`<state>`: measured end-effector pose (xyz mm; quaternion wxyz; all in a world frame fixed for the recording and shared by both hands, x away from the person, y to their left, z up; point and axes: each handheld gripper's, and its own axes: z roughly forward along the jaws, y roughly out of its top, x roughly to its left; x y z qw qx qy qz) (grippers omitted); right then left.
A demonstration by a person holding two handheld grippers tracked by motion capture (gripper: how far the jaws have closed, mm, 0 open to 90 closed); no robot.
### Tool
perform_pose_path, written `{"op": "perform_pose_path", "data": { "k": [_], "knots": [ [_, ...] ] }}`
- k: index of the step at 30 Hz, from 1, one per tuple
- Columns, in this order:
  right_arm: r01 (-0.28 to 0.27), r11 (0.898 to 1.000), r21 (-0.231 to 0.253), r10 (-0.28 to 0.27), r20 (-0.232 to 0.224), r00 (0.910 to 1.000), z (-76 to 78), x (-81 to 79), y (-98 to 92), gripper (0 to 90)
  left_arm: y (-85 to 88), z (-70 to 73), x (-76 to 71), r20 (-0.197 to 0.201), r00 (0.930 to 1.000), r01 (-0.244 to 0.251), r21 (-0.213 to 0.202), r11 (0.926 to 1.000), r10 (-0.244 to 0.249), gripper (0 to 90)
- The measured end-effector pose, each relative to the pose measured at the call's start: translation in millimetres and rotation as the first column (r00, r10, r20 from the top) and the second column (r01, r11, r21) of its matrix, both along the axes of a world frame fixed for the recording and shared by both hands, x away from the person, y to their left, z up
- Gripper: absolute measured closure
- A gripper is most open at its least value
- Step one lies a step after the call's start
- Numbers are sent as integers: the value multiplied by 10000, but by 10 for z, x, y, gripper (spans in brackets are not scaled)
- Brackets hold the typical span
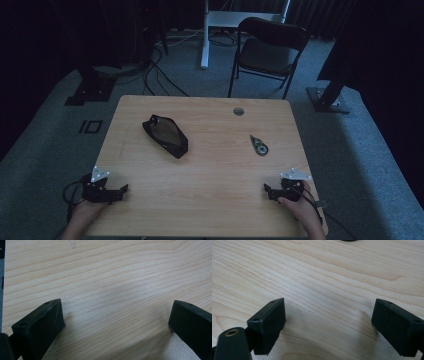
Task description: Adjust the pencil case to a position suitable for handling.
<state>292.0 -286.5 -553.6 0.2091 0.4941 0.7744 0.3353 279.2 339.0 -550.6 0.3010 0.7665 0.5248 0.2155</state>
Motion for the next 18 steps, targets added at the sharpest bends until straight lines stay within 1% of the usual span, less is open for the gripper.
{"op": "perform_pose_path", "data": {
  "k": [10, 11, 13, 16, 18],
  "knots": [
    [304, 9995, 45, -304, -1, 9995, 2, 37, 38, 113, 0, 0, 0, -1, 10000, 2, 2, 10000, -2, 0],
    [307, 9995, -11, -307, 22, 9995, 1, 42, 45, 114, 0, 0, 0, -1, 10000, 1, 2, 10000, -1, 0],
    [254, 9997, -22, -254, 43, 9997, 3, 49, 66, 123, 0, 0, 0, -1, 10000, -1, 1, 10000, 1, 0],
    [-12, 10000, 52, 12, 64, 10000, 4, 48, 130, 124, 0, 0, 1, 0, 10000, -1, -7, 10000, 1, 0],
    [-180, 9998, -15, 180, 60, 9998, 3, 54, 177, 123, 1, 0, 0, 0, 10000, 1, -2, 10000, -1, 0]
  ]
}}
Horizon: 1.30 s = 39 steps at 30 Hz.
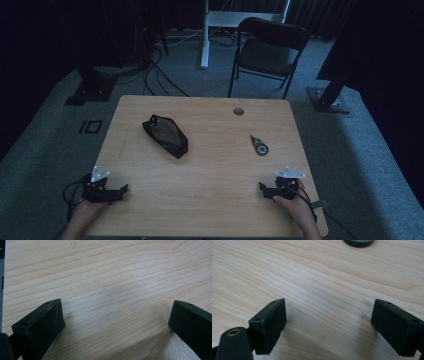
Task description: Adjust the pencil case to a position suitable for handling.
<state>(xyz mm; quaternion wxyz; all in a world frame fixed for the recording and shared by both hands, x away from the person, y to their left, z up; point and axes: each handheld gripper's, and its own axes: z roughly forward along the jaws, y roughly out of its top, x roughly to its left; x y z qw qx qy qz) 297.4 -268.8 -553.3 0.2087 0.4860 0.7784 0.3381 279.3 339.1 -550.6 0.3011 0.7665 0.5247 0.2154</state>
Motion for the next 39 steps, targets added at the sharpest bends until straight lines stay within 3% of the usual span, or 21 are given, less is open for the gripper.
{"op": "perform_pose_path", "data": {
  "k": [9, 20, 39],
  "knots": [
    [-367, 9993, -89, 368, 69, 9993, 46, 44, 145, 123, 0, 0, 0, 1, 10000, -3, 0, 10000, 3, 0],
    [-777, 9964, 330, 773, 141, 9969, 102, 154, 392, 124, 0, 0, 0, 3, 10000, 0, -2, 10000, 0, 0],
    [-1591, 9863, 432, 1574, 393, 9868, 163, 297, 855, 127, 0, 0, 0, 2, 10000, 0, -1, 10000, 0, 0]
  ]
}}
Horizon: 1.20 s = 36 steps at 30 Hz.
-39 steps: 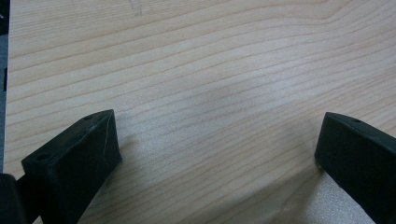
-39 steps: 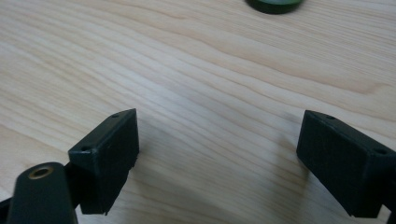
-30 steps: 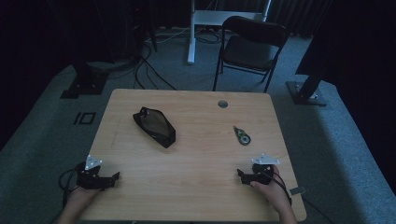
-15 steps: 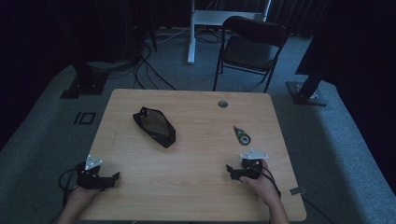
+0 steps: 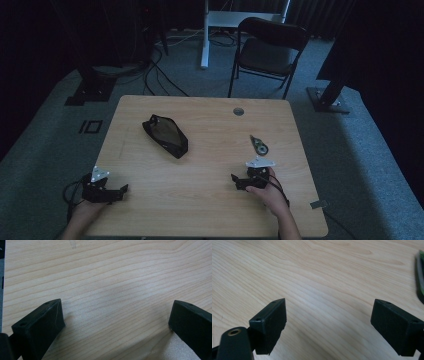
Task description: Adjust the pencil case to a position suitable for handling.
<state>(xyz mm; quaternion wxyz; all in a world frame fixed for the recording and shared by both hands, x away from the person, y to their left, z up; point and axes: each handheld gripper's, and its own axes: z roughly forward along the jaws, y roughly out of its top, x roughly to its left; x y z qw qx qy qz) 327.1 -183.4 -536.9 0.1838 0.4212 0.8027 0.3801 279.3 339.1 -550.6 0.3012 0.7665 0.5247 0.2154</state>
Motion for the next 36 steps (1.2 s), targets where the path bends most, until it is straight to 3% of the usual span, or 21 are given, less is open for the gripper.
{"op": "perform_pose_path", "data": {
  "k": [15, 28, 36],
  "knots": [
    [-518, 9981, 334, 516, 67, 9986, 5, 146, 367, 127, 0, 0, 0, 1, 10000, -2, -2, 10000, 2, 0],
    [-1144, 9930, 296, 1138, 211, 9933, 22, 256, 700, 127, -1, 0, 0, 5, 10000, -9, -11, 10000, 9, 0],
    [-1368, 9889, 583, 1354, 277, 9904, 40, 324, 903, 127, -1, 0, 0, 5, 10000, -11, -11, 10000, 11, 0]
  ]
}}
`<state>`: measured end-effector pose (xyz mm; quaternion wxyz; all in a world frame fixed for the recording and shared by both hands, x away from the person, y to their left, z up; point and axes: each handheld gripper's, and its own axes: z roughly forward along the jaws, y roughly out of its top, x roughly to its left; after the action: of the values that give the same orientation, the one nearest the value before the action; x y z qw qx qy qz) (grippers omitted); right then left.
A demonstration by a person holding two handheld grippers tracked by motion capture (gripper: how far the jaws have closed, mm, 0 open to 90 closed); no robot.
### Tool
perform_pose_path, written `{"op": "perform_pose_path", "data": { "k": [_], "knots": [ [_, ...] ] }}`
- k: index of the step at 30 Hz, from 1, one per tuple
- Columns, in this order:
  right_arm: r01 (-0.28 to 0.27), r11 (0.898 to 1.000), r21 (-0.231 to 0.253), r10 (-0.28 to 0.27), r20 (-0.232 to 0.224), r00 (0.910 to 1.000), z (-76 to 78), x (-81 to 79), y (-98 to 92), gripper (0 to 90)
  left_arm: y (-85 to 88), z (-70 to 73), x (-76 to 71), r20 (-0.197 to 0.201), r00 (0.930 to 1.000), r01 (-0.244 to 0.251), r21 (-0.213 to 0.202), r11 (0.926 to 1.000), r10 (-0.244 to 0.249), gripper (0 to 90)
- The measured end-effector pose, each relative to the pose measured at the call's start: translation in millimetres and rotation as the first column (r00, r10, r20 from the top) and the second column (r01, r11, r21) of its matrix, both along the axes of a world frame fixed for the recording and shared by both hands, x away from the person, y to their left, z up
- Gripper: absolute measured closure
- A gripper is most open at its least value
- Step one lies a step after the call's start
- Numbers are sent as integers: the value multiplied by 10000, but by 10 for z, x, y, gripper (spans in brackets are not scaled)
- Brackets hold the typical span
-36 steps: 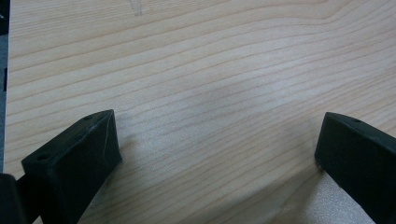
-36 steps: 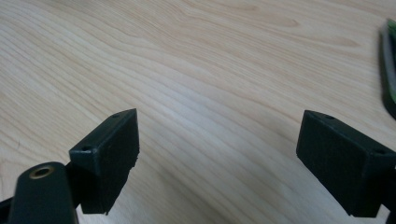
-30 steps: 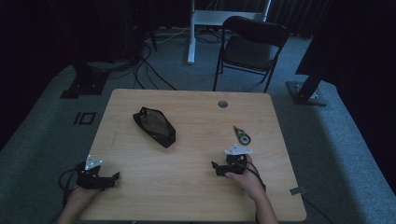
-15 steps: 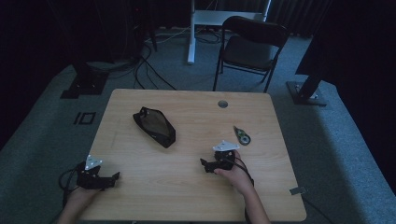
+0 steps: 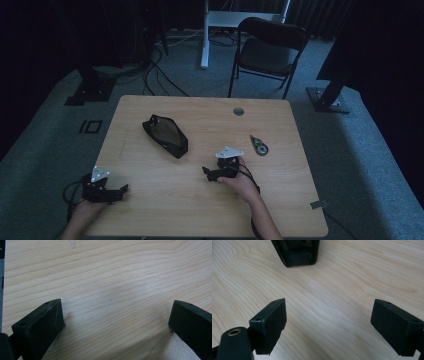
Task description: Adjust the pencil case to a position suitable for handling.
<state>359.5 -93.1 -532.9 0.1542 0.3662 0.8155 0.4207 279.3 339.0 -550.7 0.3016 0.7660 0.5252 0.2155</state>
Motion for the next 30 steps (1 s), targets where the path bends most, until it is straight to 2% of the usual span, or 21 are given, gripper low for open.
{"op": "perform_pose_path", "data": {
  "k": [21, 30],
  "knots": [
    [-660, 9972, 361, 658, 70, 9978, 29, 167, 442, 132, 0, 1, 0, -10, 10000, 3, 3, 10000, -3, 0],
    [-726, 9956, 597, 718, 163, 9973, 61, 241, 590, 132, 0, 1, 0, -7, 10000, 4, -2, 10000, -4, 0]
  ]
}}
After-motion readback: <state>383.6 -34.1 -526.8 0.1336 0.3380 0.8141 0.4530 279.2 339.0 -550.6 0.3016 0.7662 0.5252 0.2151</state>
